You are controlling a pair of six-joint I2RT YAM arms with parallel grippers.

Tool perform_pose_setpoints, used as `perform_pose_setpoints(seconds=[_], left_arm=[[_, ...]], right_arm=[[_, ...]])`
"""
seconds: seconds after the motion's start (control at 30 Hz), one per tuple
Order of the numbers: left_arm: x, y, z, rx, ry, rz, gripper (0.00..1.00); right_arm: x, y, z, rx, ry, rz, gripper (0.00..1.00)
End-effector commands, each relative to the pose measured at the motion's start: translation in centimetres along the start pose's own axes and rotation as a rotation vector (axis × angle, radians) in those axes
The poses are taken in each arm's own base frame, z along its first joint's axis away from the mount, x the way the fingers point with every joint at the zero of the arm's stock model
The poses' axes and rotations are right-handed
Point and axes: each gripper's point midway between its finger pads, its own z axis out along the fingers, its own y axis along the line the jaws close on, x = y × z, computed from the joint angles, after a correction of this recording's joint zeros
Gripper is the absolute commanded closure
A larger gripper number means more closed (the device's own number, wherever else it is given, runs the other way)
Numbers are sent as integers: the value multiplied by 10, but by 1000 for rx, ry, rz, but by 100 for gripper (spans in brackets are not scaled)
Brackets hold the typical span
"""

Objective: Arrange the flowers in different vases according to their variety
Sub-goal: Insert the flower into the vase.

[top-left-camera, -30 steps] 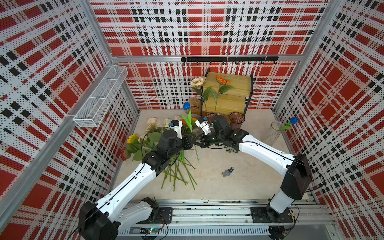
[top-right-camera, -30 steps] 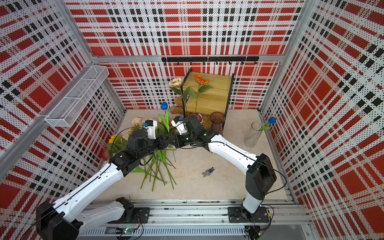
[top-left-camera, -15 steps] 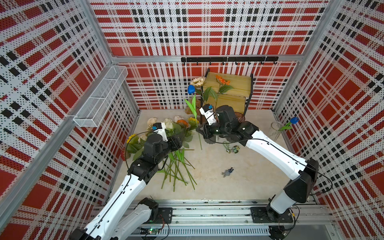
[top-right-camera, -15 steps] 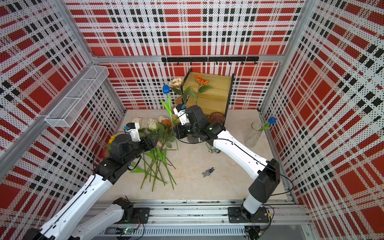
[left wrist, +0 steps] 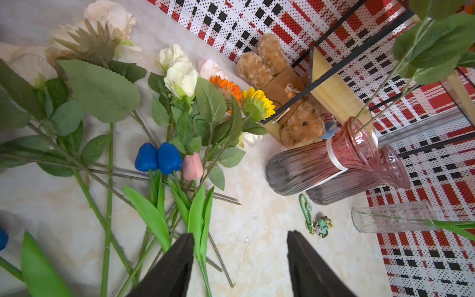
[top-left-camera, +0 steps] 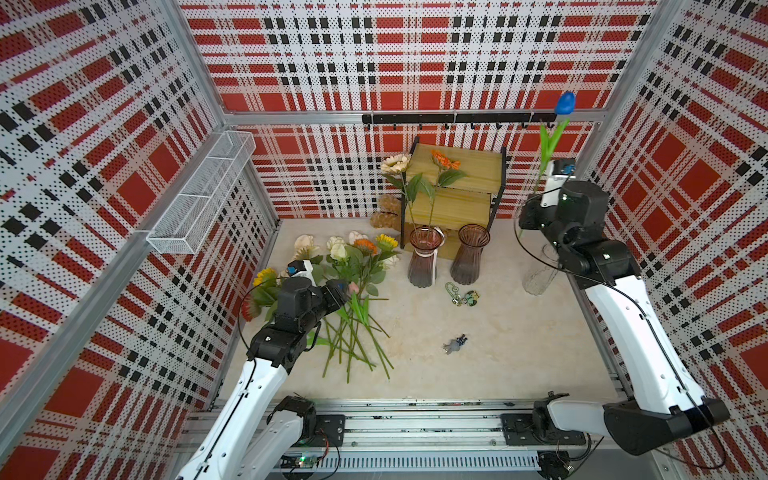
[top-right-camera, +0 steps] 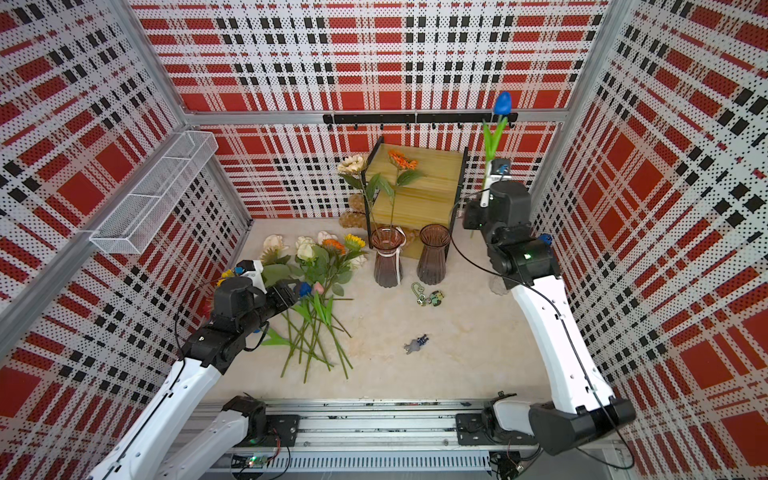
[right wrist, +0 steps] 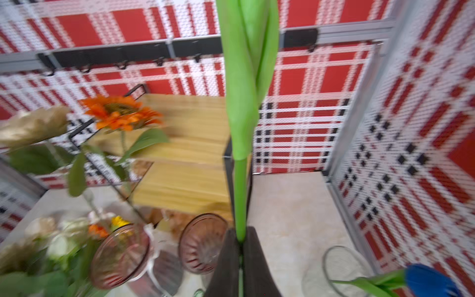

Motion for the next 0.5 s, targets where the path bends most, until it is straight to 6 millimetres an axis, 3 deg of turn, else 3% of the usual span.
perform_pose_setpoints(seconds=[0.0,0.1,0.2,0.33,0.47], left_arm=[[9,9,4,-16,32,20,37],[11,14,7,-24,43,24,37],[13,18,8,-27,50,23,37],[15,22,9,-30,58,14,36],[17,26,7,-35,54,1,37]], right_arm=[[12,-44,13,128,16,-31,100],[21,-71,22,224,-8,-61,100],[30,-83,32,249,-45,-94,100],[52,-101,62,230,11,-57,100],[59,-115,75,227,-1,-43,100]])
